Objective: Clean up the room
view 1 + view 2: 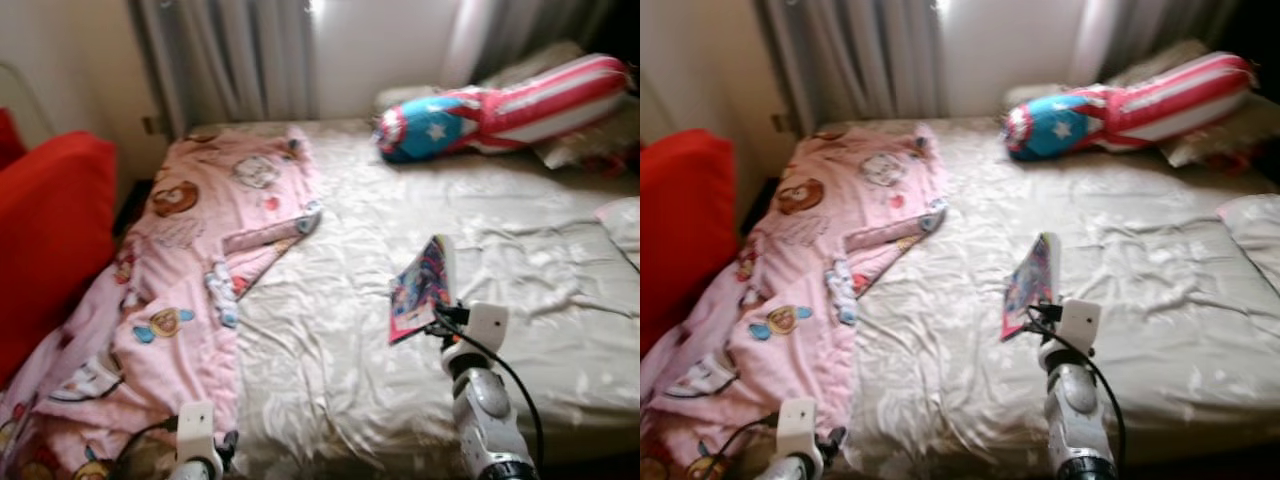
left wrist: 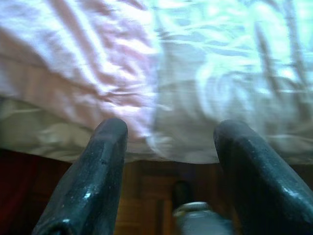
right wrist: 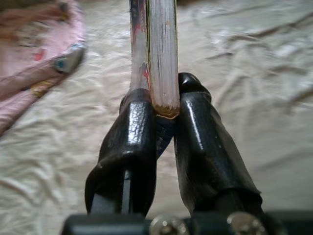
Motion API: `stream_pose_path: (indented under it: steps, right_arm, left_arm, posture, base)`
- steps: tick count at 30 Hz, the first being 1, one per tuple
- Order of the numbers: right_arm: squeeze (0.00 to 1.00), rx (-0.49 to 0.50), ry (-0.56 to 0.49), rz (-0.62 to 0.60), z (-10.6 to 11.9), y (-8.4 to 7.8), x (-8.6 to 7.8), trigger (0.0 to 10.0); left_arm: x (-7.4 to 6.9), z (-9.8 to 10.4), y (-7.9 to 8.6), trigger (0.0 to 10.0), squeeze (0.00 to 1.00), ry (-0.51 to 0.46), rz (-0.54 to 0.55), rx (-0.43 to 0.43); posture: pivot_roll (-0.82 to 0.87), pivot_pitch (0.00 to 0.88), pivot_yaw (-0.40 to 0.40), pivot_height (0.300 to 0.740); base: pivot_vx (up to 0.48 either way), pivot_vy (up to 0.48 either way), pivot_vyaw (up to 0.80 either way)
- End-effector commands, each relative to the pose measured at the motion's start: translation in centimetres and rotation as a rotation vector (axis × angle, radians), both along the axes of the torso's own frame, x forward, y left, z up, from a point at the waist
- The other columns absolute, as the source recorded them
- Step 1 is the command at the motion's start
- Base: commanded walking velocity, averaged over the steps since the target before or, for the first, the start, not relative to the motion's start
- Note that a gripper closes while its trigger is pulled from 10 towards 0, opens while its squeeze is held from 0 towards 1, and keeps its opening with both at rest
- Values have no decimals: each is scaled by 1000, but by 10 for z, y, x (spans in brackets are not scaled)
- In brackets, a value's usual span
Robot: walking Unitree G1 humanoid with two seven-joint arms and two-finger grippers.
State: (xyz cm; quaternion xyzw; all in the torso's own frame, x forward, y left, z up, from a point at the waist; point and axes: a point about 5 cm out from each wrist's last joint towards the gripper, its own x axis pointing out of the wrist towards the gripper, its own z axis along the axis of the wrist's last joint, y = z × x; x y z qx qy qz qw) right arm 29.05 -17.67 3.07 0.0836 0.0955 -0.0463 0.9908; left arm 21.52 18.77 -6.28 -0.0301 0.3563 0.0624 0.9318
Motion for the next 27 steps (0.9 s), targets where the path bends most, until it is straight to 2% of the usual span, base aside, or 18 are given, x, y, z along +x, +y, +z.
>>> stream_pose_path:
  steps: [1,27]
  right_arm:
    - [0,-9,-76,9,15,4,9,10000]
    - [0,-41,-90,31,14,7,7,10000]
  left_arm:
    - [-9,-5,6,10000,0,35,7,23]
    - [-11,-6,7,10000,0,37,7,16]
  posture:
    - [-66,0,14,740]
    - [-64,0,17,740]
  base:
    - [0,-454,0]
    - [0,-470,0]
